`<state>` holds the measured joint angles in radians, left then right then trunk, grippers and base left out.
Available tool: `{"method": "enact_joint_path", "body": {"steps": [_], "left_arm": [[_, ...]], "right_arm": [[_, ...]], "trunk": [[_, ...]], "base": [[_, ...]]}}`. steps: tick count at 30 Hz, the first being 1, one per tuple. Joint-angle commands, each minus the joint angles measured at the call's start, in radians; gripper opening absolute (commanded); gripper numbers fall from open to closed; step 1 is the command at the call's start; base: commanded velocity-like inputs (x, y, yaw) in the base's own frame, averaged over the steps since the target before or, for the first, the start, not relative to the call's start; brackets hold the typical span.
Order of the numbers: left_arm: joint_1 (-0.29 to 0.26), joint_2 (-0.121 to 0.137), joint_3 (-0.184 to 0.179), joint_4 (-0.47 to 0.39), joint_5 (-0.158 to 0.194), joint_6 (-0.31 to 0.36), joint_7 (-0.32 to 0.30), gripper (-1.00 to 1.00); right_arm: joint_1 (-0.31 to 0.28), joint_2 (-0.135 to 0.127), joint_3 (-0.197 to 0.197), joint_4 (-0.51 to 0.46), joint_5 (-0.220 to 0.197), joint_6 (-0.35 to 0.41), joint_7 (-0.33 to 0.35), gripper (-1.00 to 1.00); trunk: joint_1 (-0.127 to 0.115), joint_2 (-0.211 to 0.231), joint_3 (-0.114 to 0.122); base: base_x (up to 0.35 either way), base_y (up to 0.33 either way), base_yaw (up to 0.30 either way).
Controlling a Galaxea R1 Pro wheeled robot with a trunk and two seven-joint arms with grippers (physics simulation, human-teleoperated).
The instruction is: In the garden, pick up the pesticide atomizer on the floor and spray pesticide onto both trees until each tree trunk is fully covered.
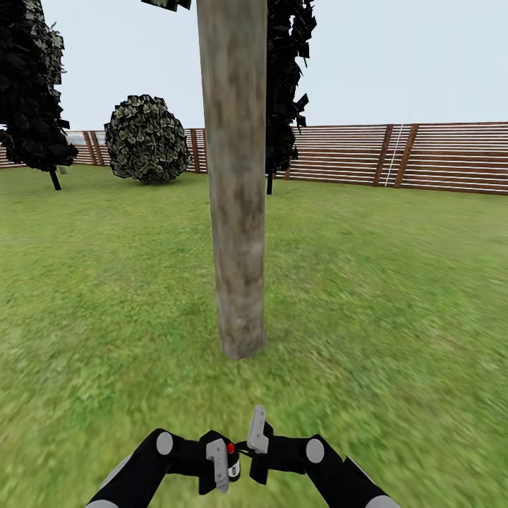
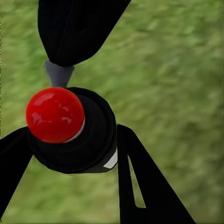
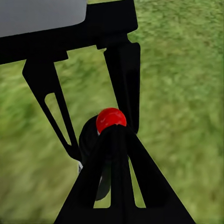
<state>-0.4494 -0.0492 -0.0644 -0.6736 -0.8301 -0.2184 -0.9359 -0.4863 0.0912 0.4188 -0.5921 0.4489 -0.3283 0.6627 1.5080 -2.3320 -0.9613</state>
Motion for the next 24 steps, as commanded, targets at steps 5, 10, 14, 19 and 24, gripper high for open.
{"method": "enact_joint_path", "body": {"steps": [5,10,14,19,24], "left_arm": [[-0.001,-0.001,0.0,0.001,0.0,-0.029,0.0,-1.0],[-0.001,0.0,0.001,0.002,0.0,-0.031,0.0,-1.0],[-0.001,0.0,0.0,0.002,0.0,-0.032,0.0,-1.0],[-0.001,0.0,0.001,0.002,0.0,-0.033,0.0,-1.0],[0.0,-0.001,0.001,0.003,0.001,-0.035,-0.001,-1.0]], "right_arm": [[0.0,-0.002,0.0,0.0,0.001,0.0,0.0,-1.0],[0.0,-0.002,0.0,0.0,0.001,0.0,0.0,-1.0],[0.0,-0.003,0.0,0.001,0.001,0.0,0.0,-1.0],[0.0,-0.004,0.0,0.001,0.001,0.0,0.0,-1.0],[0.0,-0.004,0.0,0.001,0.001,0.0,0.0,-1.0]], "trunk": [[0.0,0.0,0.0],[0.0,0.0,0.0],[0.0,0.0,0.0],[0.0,0.0,0.0],[0.0,0.0,0.0]], "base": [[0.0,0.0,0.0],[0.0,0.0,0.0],[0.0,0.0,0.0],[0.0,0.0,0.0],[0.0,0.0,0.0]]}}
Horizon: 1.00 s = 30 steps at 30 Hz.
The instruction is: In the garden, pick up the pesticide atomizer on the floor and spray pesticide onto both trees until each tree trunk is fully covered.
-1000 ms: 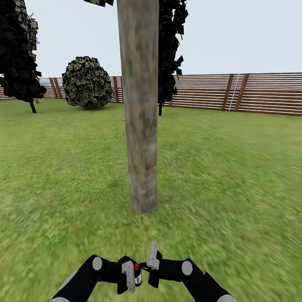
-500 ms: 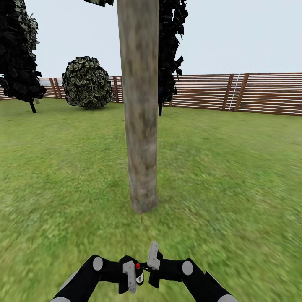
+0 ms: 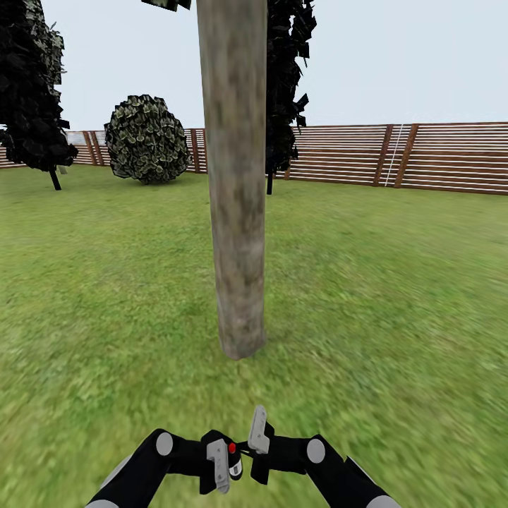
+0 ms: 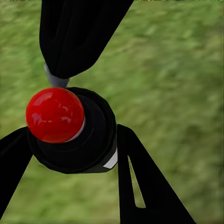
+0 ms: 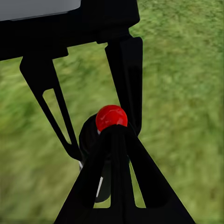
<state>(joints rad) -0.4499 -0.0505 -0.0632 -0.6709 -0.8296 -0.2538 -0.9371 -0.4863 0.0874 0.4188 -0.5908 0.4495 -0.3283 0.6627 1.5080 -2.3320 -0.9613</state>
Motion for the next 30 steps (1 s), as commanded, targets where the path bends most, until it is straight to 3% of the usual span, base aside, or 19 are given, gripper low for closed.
{"method": "enact_joint_path", "body": {"steps": [1,25,28,30], "left_arm": [[0.0,0.0,0.0,0.0,0.001,-0.001,0.0,-1.0],[-0.001,-0.004,0.0,0.002,0.015,-0.002,-0.035,-1.0],[-0.001,-0.003,0.0,0.001,0.027,-0.002,-0.035,-1.0],[-0.004,-0.003,0.0,0.002,0.057,-0.003,-0.035,-1.0]], "right_arm": [[0.0,0.0,0.0,0.0,0.0,0.0,0.0,-1.0],[0.0,0.0,0.0,0.0,0.0,0.0,0.0,-1.0],[0.0,0.0,0.0,0.0,0.0,0.0,0.0,-1.0],[0.0,0.0,0.0,0.0,0.0,0.0,0.0,-1.0]], "trunk": [[0.0,0.0,0.0],[0.0,0.0,0.0],[0.0,0.0,0.0],[0.0,0.0,0.0]], "base": [[0.0,0.0,0.0],[0.0,0.0,0.0],[0.0,0.0,0.0],[0.0,0.0,0.0]]}}
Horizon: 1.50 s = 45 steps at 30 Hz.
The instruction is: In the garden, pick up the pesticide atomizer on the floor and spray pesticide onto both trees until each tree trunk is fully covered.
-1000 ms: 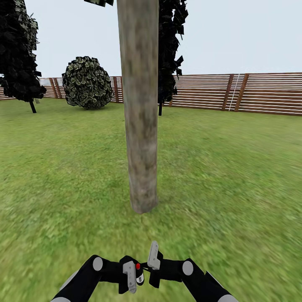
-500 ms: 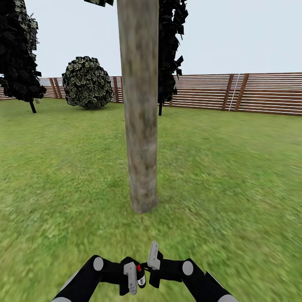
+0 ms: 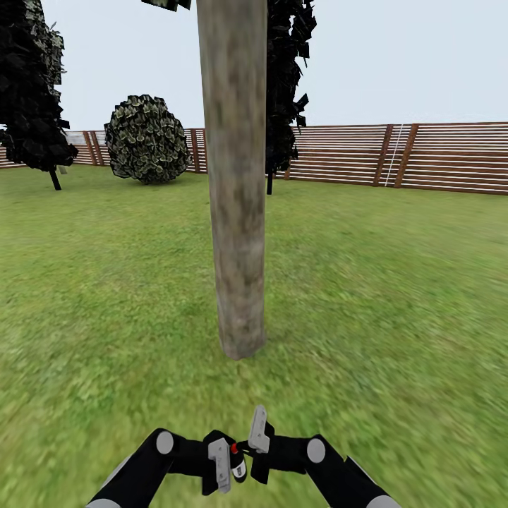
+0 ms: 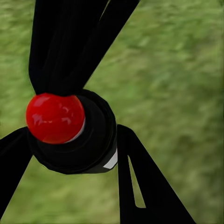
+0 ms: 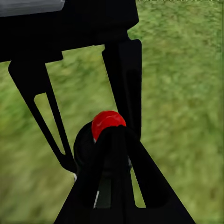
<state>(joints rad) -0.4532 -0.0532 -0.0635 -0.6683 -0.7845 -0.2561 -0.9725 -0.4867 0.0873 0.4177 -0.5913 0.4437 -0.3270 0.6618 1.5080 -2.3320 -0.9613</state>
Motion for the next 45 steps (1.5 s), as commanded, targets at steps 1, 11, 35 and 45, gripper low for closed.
{"method": "enact_joint_path", "body": {"steps": [1,11,35,45], "left_arm": [[-0.003,0.0,-0.001,0.002,0.026,-0.002,0.0,-1.0],[-0.004,0.0,-0.001,0.004,0.032,-0.002,-0.001,-1.0],[-0.004,0.205,0.004,0.01,-0.042,0.017,0.006,-1.0],[0.011,0.297,0.014,0.01,-0.04,0.023,0.025,-1.0]], "right_arm": [[0.0,0.0,0.001,0.001,0.006,-0.001,0.001,-1.0],[0.0,-0.001,0.001,0.001,0.006,-0.001,0.001,-1.0],[0.0,0.0,0.001,0.002,0.006,-0.001,0.0,-1.0],[0.001,-0.019,-0.002,0.013,0.004,0.001,-0.006,1.0]], "trunk": [[0.0,0.0,0.0],[0.0,0.0,0.0],[0.0,0.0,0.0],[0.0,0.0,0.0]], "base": [[0.0,0.0,0.0],[0.0,0.0,0.0],[0.0,0.0,0.0],[0.0,0.0,0.0]]}}
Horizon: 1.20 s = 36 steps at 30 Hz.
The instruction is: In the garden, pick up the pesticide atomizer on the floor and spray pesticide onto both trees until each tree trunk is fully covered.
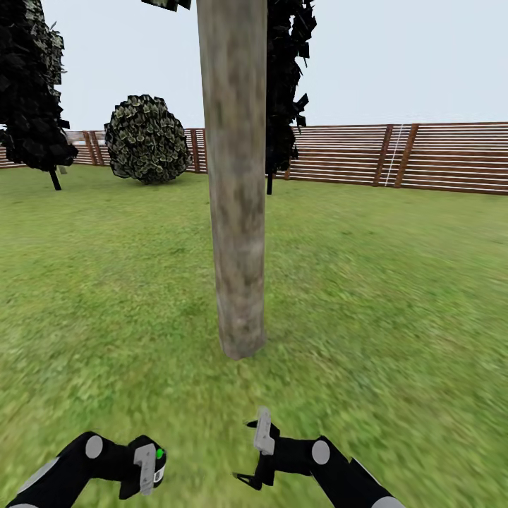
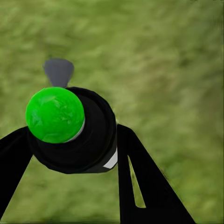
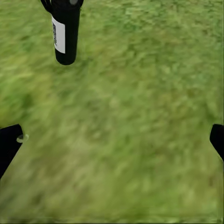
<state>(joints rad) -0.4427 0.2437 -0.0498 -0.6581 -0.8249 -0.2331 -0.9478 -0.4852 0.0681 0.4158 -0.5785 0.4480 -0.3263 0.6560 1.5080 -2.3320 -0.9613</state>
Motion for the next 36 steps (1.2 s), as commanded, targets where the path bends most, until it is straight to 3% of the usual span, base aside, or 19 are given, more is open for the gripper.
{"method": "enact_joint_path", "body": {"steps": [1,3,4,6,7,8,11,13,14,17,18,20,21,22,26,29,31,33,36], "left_arm": [[0.0,0.0,0.019,0.0,0.004,0.004,0.022,-1.0],[0.0,-0.005,0.089,0.002,0.01,0.008,0.096,-1.0],[0.0,-0.007,0.106,0.003,0.011,0.009,0.113,-1.0],[-0.001,-0.017,0.168,0.02,0.016,0.009,0.172,-1.0],[-0.002,-0.03,0.211,0.043,0.023,0.009,0.208,-1.0],[-0.002,-0.047,0.264,0.076,0.043,0.009,0.252,-1.0],[-0.003,-0.079,0.331,0.123,0.098,0.01,0.337,-1.0],[-0.004,-0.099,0.343,0.147,0.128,0.013,0.393,-1.0],[-0.005,-0.12,0.348,0.176,0.148,0.039,0.458,-1.0],[-0.006,-0.148,0.351,0.208,0.16,0.149,0.554,-1.0],[-0.007,-0.156,0.351,0.214,0.163,0.212,0.594,-1.0],[-0.006,-0.165,0.349,0.218,0.167,0.269,0.621,-1.0],[-0.006,-0.169,0.347,0.219,0.167,0.276,0.624,-1.0],[-0.002,-0.196,0.341,0.22,0.164,0.297,0.635,-1.0],[-0.001,-0.23,0.345,0.222,0.171,0.317,0.644,-1.0],[-0.004,-0.239,0.362,0.221,0.198,0.355,0.645,-1.0],[-0.006,-0.237,0.377,0.211,0.241,0.448,0.644,-1.0],[-0.007,-0.24,0.38,0.206,0.255,0.483,0.641,-1.0],[-0.009,-0.244,0.379,0.204,0.262,0.506,0.642,-1.0]], "right_arm": [[0.0,-0.013,-0.002,0.017,-0.001,-0.001,-0.002,1.0],[0.0,-0.048,-0.006,0.068,-0.004,-0.004,-0.028,1.0],[0.0,-0.057,-0.007,0.08,-0.005,-0.004,-0.039,1.0],[0.001,-0.089,-0.007,0.136,-0.008,-0.005,-0.108,1.0],[0.002,-0.102,-0.008,0.192,-0.01,-0.006,-0.183,1.0],[0.002,-0.11,-0.008,0.28,-0.012,-0.007,-0.308,1.0],[0.003,-0.113,-0.008,0.429,-0.04,-0.028,-0.545,1.0],[0.004,-0.112,-0.008,0.462,-0.091,-0.064,-0.644,1.0],[0.006,-0.112,-0.008,0.477,-0.17,-0.102,-0.717,1.0],[0.014,-0.113,-0.008,0.485,-0.318,-0.14,-0.765,1.0],[0.019,-0.113,-0.008,0.486,-0.397,-0.149,-0.782,1.0],[0.023,-0.115,-0.007,0.488,-0.474,-0.156,-0.814,1.0],[0.024,-0.115,-0.007,0.489,-0.486,-0.157,-0.821,1.0],[0.034,-0.116,-0.006,0.489,-0.518,-0.165,-0.839,1.0],[0.045,-0.116,-0.005,0.489,-0.532,-0.215,-0.85,1.0],[0.055,-0.118,-0.006,0.49,-0.535,-0.248,-0.853,1.0],[0.064,-0.117,-0.007,0.489,-0.538,-0.264,-0.855,1.0],[0.067,-0.116,-0.008,0.488,-0.543,-0.269,-0.857,1.0],[0.068,-0.117,-0.01,0.487,-0.605,-0.271,-0.882,1.0]], "trunk": [[0.0,0.0,0.0],[0.0,0.0,0.0],[0.0,0.0,0.0],[0.0,0.0,0.0],[0.0,0.0,0.0],[0.0,0.0,0.0],[0.0,0.0,0.0],[0.0,0.0,0.0],[0.0,0.0,0.0],[0.0,0.0,0.0],[0.0,0.0,0.0],[0.0,0.0,0.0],[0.0,0.0,0.0],[0.0,0.0,0.0],[0.0,0.0,0.0],[0.0,0.0,0.0],[0.0,0.0,0.0],[0.0,0.0,0.0],[0.0,0.0,0.0]], "base": [[0.0,0.0,0.0],[0.0,0.0,0.0],[0.0,0.0,0.0],[0.0,0.0,0.0],[0.0,0.0,0.0],[0.0,0.0,0.0],[0.0,0.0,0.0],[0.0,0.0,0.0],[0.0,0.0,0.0],[0.0,0.0,0.0],[0.0,0.0,0.0],[0.0,0.0,0.0],[0.0,0.0,0.0],[0.0,0.0,0.0],[0.0,0.0,0.0],[0.0,0.0,0.0],[0.0,0.0,0.0],[0.0,0.0,0.0],[0.083,0.0,0.0]]}}
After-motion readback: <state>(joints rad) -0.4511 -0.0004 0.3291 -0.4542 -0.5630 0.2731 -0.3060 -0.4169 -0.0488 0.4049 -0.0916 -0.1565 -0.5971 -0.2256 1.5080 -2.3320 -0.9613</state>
